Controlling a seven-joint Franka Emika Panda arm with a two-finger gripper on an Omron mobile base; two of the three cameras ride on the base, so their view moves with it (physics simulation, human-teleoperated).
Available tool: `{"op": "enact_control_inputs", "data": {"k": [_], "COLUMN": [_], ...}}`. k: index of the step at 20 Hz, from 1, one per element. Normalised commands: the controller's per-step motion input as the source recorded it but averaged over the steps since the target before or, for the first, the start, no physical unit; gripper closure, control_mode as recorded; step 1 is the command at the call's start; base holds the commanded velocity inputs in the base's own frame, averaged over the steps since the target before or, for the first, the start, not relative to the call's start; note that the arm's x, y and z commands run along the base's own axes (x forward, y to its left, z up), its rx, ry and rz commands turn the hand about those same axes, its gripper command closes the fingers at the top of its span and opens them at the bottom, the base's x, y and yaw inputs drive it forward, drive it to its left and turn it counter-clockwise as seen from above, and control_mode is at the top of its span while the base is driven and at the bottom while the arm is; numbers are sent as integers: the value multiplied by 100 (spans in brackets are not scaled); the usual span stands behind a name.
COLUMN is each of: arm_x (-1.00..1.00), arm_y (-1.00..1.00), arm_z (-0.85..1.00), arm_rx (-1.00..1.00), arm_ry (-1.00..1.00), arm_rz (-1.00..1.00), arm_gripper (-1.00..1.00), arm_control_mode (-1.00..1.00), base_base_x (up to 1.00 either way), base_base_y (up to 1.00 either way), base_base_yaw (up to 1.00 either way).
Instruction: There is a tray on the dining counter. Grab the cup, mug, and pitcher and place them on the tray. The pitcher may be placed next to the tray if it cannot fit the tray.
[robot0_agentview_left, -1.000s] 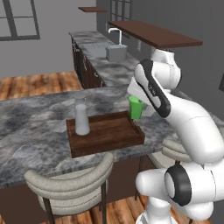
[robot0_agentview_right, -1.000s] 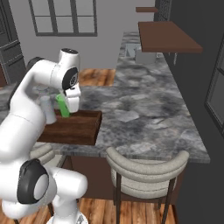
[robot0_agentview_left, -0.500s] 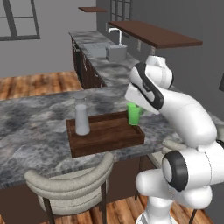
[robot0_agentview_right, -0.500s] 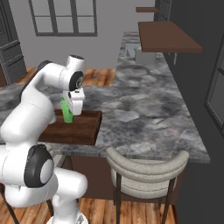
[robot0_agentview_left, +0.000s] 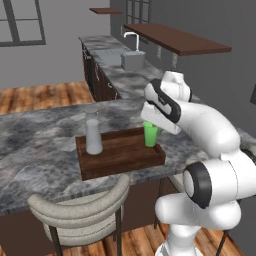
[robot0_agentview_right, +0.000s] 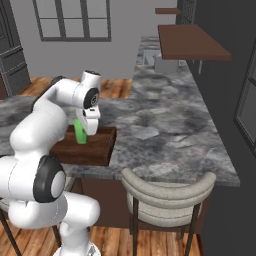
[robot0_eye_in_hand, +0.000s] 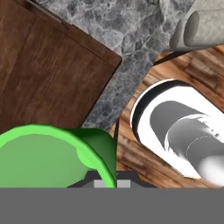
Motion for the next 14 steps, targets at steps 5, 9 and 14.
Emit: {"op": "enact_control_inputs", "data": {"k": [5,9,14], "arm_x": [14,11,28], "arm_y": [0,16,45], "arm_z": [-22,0,0], "arm_rx": [-1,-1,0], "arm_ry": [-3,-13,-13], "arm_rz": [0,0,0], "arm_gripper": [100,100,100], "arm_control_mode": [-100,-100,-100], "base_base_x": [0,0,0], "base_base_y": [0,0,0], "base_base_yaw": [0,0,0]}}
